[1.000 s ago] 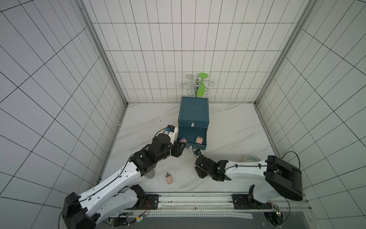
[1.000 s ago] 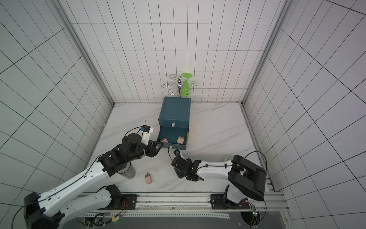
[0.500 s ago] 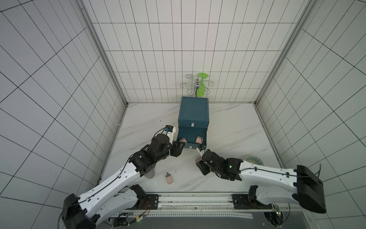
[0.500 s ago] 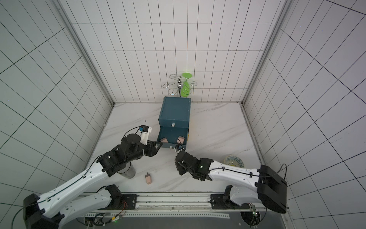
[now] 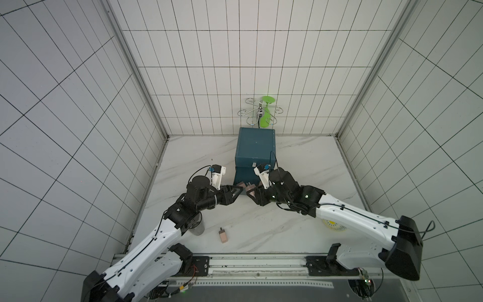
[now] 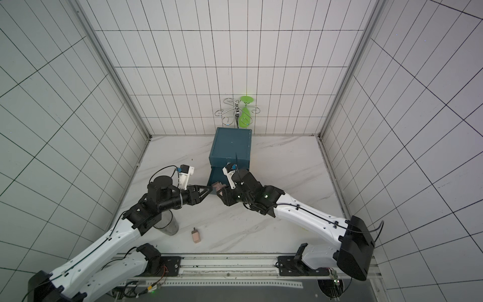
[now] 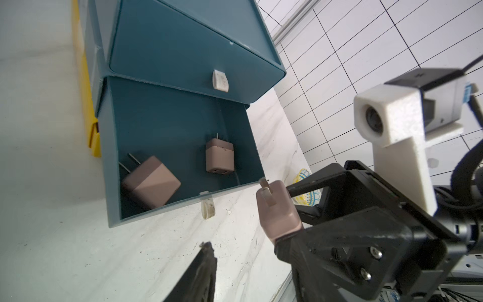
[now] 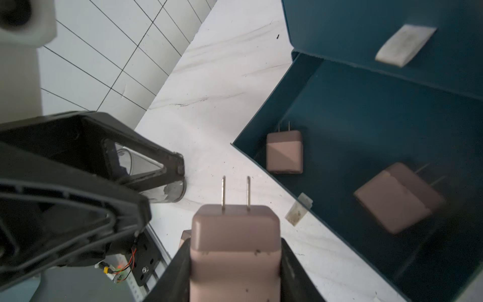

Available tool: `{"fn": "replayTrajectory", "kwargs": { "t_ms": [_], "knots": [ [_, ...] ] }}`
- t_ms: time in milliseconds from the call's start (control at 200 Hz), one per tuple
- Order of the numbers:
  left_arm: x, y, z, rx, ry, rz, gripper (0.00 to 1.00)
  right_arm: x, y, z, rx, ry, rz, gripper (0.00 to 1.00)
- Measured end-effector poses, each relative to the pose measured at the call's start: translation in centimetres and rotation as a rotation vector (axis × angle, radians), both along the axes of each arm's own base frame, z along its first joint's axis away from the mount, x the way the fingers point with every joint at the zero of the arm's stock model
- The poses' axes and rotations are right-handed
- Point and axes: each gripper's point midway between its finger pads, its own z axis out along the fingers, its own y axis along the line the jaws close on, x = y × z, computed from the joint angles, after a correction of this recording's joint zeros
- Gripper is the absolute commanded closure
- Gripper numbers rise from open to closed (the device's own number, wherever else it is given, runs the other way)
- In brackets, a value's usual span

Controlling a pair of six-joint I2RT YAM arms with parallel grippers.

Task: Place the plugs into the drawer by color
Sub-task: Place the plug in the drawer.

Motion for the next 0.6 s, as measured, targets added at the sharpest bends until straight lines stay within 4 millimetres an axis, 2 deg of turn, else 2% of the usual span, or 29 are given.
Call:
{"fn": "replayTrajectory", "kwargs": {
  "t_ms": [130,335,425,600],
  "knots": [
    [0.3,0.5,-1.0,0.041,0.025,0.03,0.51,2.3,0.2,-0.9,-0.098,-0.033,-0.073,0.79],
    [0.3,0.6,-1.9,0.071,0.054,0.029,0.51,5.4,0.1,-4.0,-0.22,-0.019,-0.131,0.79],
    [0.3,0.6,-2.1,0.076,0.06,0.029,0.51,6.9,-0.7,-5.4,-0.252,0.002,-0.163,0.79],
    [0.4,0.5,-2.7,0.093,0.077,0.025,0.51,8.2,-1.2,-7.2,-0.266,0.048,-0.17,0.78]
  ]
}}
